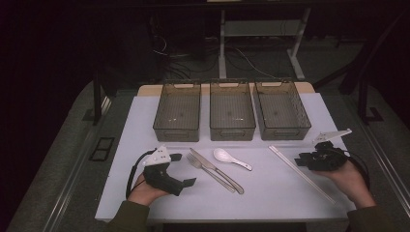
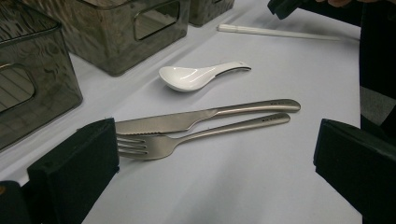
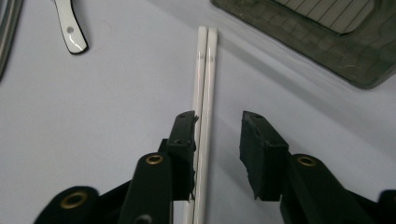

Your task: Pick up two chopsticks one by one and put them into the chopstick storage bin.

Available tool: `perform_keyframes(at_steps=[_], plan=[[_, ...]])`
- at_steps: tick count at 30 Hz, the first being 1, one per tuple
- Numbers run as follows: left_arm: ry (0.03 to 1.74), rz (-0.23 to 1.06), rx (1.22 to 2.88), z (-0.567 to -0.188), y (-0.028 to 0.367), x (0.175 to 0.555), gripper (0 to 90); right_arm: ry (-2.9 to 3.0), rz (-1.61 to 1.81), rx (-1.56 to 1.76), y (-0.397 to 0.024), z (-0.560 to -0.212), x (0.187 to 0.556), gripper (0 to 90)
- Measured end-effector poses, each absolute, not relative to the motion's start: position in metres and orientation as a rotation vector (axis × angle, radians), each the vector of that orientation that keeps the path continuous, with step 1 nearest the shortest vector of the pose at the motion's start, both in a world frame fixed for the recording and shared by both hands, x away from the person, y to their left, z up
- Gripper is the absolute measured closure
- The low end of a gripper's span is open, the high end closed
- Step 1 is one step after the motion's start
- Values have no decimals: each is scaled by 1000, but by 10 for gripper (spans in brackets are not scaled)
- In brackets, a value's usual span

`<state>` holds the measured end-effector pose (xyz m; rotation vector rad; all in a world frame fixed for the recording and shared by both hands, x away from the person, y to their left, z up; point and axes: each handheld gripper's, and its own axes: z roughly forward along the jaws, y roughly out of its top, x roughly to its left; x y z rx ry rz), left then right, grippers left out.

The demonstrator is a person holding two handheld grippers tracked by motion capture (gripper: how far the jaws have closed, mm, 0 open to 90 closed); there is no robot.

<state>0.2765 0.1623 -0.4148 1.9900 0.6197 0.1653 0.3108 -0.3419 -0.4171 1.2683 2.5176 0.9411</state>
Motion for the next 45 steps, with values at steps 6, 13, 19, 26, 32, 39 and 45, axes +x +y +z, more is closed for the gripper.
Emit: perform_keyframes(at_steps=[6,13,19,26,32,39,45], plan=[[620,164,1989,-415,162,277,0,2551,897,1260,-337,-421,311,713],[617,164,1995,-415,162,277,0,2581,868,1257,-334,-425,312,746],[617,165,1992,-415,162,277,0,2593,860,1247,-333,-426,312,774],[617,163,1993,-415,162,277,0,2605,842,1247,-332,-428,312,792],[617,164,1991,-415,162,277,0,2611,829,1251,-332,-429,312,797],[617,163,1991,-415,163,277,0,2614,805,1248,-332,-431,313,808],[617,164,1991,-415,163,277,0,2613,787,1245,-331,-431,313,813]])
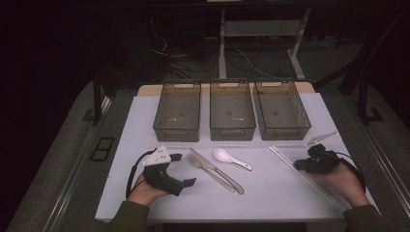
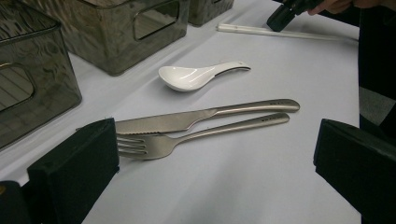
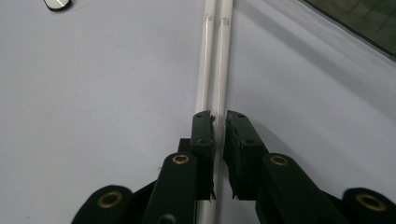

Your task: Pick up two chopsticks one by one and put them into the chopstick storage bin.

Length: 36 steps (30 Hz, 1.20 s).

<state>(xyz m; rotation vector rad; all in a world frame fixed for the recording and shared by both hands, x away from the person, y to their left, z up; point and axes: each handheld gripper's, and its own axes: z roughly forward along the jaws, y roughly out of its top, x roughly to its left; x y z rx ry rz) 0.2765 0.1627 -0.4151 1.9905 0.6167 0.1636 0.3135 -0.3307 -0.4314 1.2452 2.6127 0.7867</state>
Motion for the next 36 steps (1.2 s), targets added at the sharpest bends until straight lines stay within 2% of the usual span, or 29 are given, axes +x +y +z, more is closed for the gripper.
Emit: perform_keyframes(at_steps=[23,36], plan=[[618,166,1997,-416,161,276,0,2569,837,1260,-335,-438,309,846],[620,171,2002,-416,162,276,0,2514,912,1293,-348,-427,308,845]])
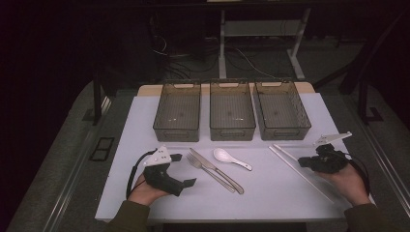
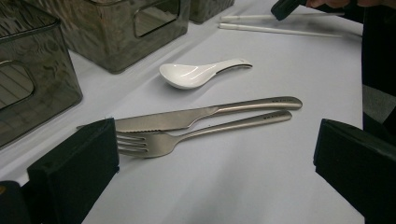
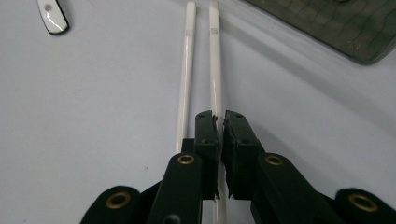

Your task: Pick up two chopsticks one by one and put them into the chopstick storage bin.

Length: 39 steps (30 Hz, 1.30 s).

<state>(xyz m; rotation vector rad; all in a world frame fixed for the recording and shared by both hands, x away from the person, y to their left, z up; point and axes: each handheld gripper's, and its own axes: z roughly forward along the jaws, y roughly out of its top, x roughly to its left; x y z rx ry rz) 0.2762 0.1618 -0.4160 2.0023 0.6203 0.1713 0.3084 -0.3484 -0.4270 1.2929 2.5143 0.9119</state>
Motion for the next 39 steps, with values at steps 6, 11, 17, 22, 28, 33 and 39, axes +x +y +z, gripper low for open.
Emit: perform_keyframes(at_steps=[6,11,17,22,28,33,39], plan=[[630,184,1998,-415,162,274,0,2494,954,1271,-353,-417,305,845],[637,188,1995,-415,162,273,0,2487,995,1254,-353,-411,303,845],[633,185,2003,-419,162,273,0,2479,1041,1233,-349,-402,303,844],[626,184,2005,-419,161,273,0,2471,1080,1209,-339,-391,305,844],[616,178,2009,-419,158,272,0,2471,1094,1202,-325,-383,308,844],[608,174,2009,-418,156,272,0,2459,1127,1191,-313,-377,311,844],[601,178,2003,-418,157,272,0,2457,1160,1155,-294,-368,314,844]])
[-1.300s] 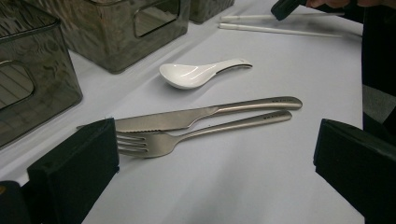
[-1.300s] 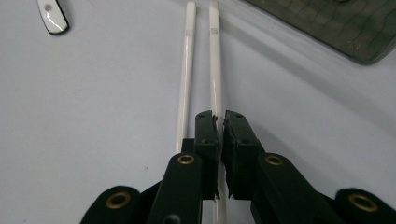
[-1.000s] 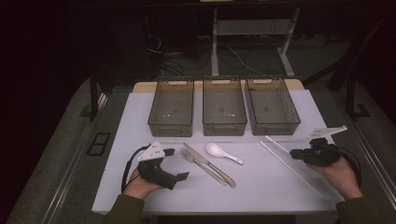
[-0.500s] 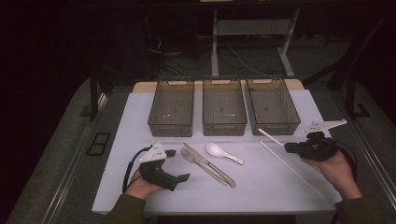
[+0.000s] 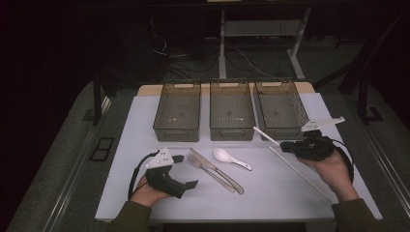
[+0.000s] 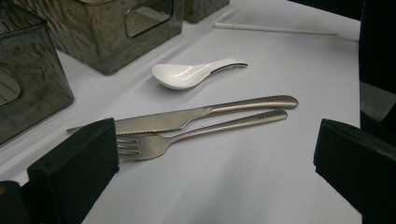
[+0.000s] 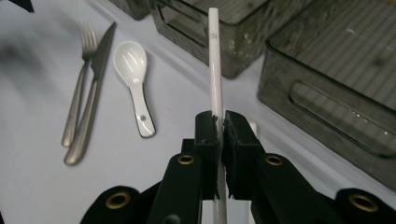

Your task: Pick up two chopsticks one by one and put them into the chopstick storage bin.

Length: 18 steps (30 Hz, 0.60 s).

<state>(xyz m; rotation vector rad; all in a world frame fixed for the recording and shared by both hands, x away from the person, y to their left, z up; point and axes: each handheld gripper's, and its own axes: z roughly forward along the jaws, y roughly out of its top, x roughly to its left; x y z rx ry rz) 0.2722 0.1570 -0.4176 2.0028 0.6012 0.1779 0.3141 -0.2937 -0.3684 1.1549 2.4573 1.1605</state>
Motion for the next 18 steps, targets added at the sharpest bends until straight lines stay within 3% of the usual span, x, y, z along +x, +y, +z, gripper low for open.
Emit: perform_keyframes(at_steps=[18], plan=[[595,171,1984,-417,157,272,0,2475,1167,1088,-234,-348,343,844]])
